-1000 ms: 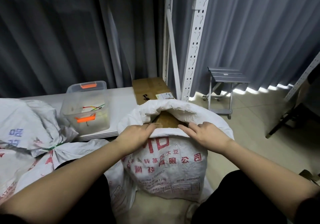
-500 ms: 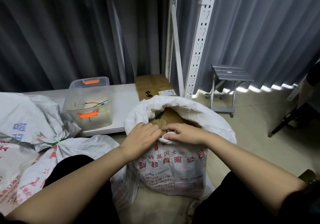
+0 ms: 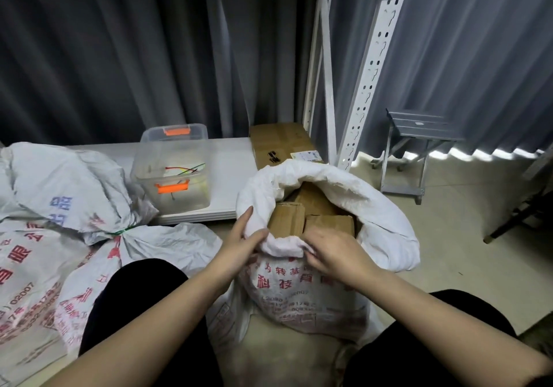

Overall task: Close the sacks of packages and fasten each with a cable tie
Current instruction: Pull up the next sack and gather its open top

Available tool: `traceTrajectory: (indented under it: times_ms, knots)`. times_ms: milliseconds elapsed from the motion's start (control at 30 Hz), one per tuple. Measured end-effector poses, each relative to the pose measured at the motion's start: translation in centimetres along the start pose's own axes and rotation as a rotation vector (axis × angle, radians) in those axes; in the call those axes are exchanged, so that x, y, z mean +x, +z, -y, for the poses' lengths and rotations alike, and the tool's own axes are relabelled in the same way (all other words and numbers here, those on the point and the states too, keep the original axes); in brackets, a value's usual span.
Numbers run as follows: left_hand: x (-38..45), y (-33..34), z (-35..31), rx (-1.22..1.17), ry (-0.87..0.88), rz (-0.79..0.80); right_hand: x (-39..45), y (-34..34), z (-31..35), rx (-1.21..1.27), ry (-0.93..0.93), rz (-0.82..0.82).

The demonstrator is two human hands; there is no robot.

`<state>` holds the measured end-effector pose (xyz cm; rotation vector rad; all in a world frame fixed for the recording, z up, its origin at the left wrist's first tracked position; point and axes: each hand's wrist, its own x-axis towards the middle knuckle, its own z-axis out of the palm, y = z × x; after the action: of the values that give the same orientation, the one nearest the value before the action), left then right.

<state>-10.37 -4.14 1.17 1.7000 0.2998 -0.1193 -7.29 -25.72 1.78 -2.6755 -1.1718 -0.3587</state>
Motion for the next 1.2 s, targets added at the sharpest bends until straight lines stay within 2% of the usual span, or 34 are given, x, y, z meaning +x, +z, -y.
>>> traceTrajectory:
  times_ms: [67, 133, 267, 300, 400, 467, 600, 733, 833, 933, 1033, 1067, 1100, 1167, 1200]
  knots:
    - [0.5, 0.3, 0.1, -0.059, 0.028, -0.039, -0.2, 0.1, 0.7, -0.136, -0.119, -0.035]
    - [1.2, 0.3, 0.3, -0.114, 0.052, -0.123, 0.1, -0.1, 1.5, -0.115, -0.086, 0.012]
    - [1.2, 0.2, 0.0, -0.460, 0.039, -0.055, 2.7, -1.1, 3.2, 0.306, 0.360, 0.192]
    - [0.9, 0.2, -0.3, -0.564, 0.019, -0.026, 3.7, -0.9, 3.5, 0.384, 0.419, 0.245]
    - [0.3, -0.2, -1.0, -0.722, -0.020, 0.051, 6.1, -0.1, 4.3, 0.632, 0.496, 0.447]
    - [0.0, -0.8, -1.3, -0.631, -0.040, 0.078, 6.6, 1.0, 4.6, 0.721, 0.498, 0.490]
    - [0.7, -1.9, -1.7, -0.149, -0.055, 0.016, 5.6, 3.2, 5.5, 0.615, 0.561, 0.322]
    - [2.4, -1.9, -1.4, 0.054, 0.013, 0.004, 4.3, 4.8, 6.6, 0.253, 0.407, 0.086]
    - [3.8, -1.6, -1.1, 0.161, 0.096, -0.051, 3.9, 5.7, 7.0, 0.075, 0.312, 0.013]
    - [4.8, -1.7, -1.2, -0.086, -0.031, -0.077, 3.6, 6.2, 7.2, -0.046, 0.240, -0.023]
    - [5.1, -1.9, -1.3, -0.432, -0.187, -0.100, 3.4, 5.5, 6.6, 0.125, 0.165, 0.043]
    - [5.3, -1.9, -1.3, -0.491, -0.213, -0.096, 3.7, 4.9, 6.1, 0.227, 0.176, 0.057]
    - [5.5, -1.8, -1.1, -0.513, -0.231, -0.080, 4.3, 4.5, 5.2, 0.284, 0.169, 0.001]
    - [6.0, -1.7, -0.8, -0.519, -0.250, -0.077, 6.6, 3.7, 3.0, 0.299, 0.173, -0.114]
    - [6.1, -1.5, -0.8, -0.521, -0.262, -0.084, 8.0, 3.6, 1.7, 0.272, 0.166, -0.117]
